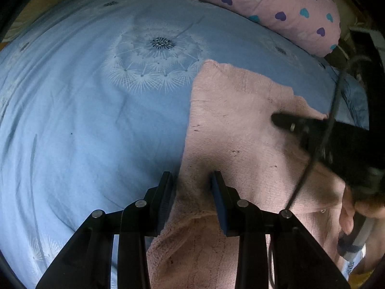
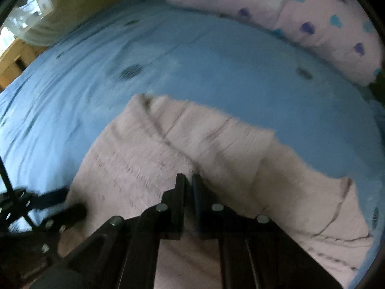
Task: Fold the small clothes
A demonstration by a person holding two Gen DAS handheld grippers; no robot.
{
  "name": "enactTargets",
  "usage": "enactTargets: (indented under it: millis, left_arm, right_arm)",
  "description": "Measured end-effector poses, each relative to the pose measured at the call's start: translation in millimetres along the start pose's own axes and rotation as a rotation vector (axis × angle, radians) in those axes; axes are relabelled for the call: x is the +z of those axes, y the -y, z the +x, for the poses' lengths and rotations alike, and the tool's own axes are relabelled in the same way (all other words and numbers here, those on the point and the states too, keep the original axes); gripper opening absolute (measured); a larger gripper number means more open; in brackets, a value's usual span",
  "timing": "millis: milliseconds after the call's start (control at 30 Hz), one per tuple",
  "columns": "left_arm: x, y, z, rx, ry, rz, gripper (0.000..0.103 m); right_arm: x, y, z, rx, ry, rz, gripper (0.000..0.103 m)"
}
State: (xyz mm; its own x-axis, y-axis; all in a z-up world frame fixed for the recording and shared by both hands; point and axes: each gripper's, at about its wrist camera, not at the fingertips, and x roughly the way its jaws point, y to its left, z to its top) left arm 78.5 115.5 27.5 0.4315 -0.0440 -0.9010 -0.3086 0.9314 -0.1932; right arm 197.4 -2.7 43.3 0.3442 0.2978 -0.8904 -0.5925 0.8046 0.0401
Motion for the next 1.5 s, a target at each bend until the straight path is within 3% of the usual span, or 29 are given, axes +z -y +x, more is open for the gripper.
enactTargets:
  millis: [133, 267, 400, 533, 667, 733, 867, 1167, 1500]
  left_arm:
    - [1, 1, 2, 0.012, 0.004, 0.011, 0.030]
    - [1, 5, 2, 0.033, 0.010, 0.030, 0.030]
    - [0, 4, 2, 0.031, 0.010, 0.026, 0.030]
    - [0, 2, 2, 0.023, 0.007, 0.017, 0.030]
    - [2, 2, 3, 0.020, 0.007, 0.016, 0.030]
    - [1, 2, 3, 0.018, 0.006, 0.011, 0.030]
    - [2, 2, 2, 0.021, 0.005, 0.018, 0.030]
    - [-5, 15, -5, 0.086, 0.037, 0.087, 0.030]
    - [-41, 16, -32, 0.086, 0.053, 0.224, 0.030]
  right_arm:
    - [3, 20, 14, 0.067, 0.004, 0.129, 0.007]
    - [-6, 30, -5, 0.093, 0.027, 0.170, 0.013]
    - [-36, 53, -51, 0.037, 0.058, 0.179, 0.024]
    - [-82, 81, -84, -0.025, 0.032, 0.201, 0.031]
    - [-127, 124, -88, -0.137, -0.001, 0.282, 0.036]
    - [-146, 150, -80, -0.234, -0.043, 0.335, 0.036]
    - [-170, 175, -91, -0.170, 0.032, 0.422, 0.036]
    - [-199, 146, -135, -0.160, 0.104, 0.411, 0.046]
    - [-233, 71, -165, -0.048, 0.137, 0.401, 0.048]
